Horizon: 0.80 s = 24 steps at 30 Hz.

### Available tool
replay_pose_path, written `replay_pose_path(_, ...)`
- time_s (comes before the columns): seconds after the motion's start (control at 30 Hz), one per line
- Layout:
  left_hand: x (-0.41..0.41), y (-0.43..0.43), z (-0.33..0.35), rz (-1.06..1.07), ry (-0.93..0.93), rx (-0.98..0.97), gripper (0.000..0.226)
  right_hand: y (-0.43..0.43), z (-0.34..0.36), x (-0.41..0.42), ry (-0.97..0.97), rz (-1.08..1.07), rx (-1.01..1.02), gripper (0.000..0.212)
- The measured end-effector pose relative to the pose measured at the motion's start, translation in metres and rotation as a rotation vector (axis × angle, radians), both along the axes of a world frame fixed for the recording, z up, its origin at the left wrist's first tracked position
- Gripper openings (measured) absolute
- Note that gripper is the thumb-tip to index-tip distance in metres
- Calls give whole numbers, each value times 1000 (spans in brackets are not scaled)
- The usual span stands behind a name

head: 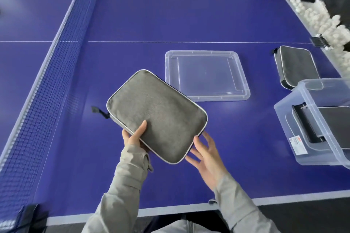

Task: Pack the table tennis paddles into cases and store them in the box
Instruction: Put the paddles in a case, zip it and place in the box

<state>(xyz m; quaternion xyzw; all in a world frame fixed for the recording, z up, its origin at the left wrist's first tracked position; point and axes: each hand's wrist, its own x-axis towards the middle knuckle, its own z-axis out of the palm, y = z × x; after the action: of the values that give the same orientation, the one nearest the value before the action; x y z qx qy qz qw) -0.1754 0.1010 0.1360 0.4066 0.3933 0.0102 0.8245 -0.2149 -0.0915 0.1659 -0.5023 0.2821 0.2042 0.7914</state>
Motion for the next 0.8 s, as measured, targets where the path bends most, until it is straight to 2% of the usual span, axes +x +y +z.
replay_pose_path(0.07,0,-11,-2,32,-2,-108,49,13,2,2,-8,-58,64,72)
replay_pose_path(0.13,-4,-21,-3,24,0,-167,51,21,4,8,-9,-154,19,61)
replay_pose_path(0.27,-12,-30,-8,11,-8,-238,54,17,1,9,-32,-251,-45,49)
replay_pose_path(0.33,-16,-29,-11,-83,-16,-213,56,10,0,6,-41,-270,-56,46)
replay_pose_path(0.4,-20,-24,-14,-218,-14,-166,38,2,0,2,-58,-291,-65,44)
replay_pose_path(0.5,-21,-4,-22,-351,-36,-135,5,-17,5,-4,-90,-306,-79,53)
replay_pose_path(0.63,-1,35,-21,-427,19,88,16,-54,13,-13,-122,-288,-122,49)
replay_pose_path(0.73,20,46,-15,-584,-34,251,49,-81,16,-19,-115,-237,-161,54)
replay_pose_path(0.8,30,37,-3,-762,-73,282,72,-98,15,-23,-104,-211,-174,59)
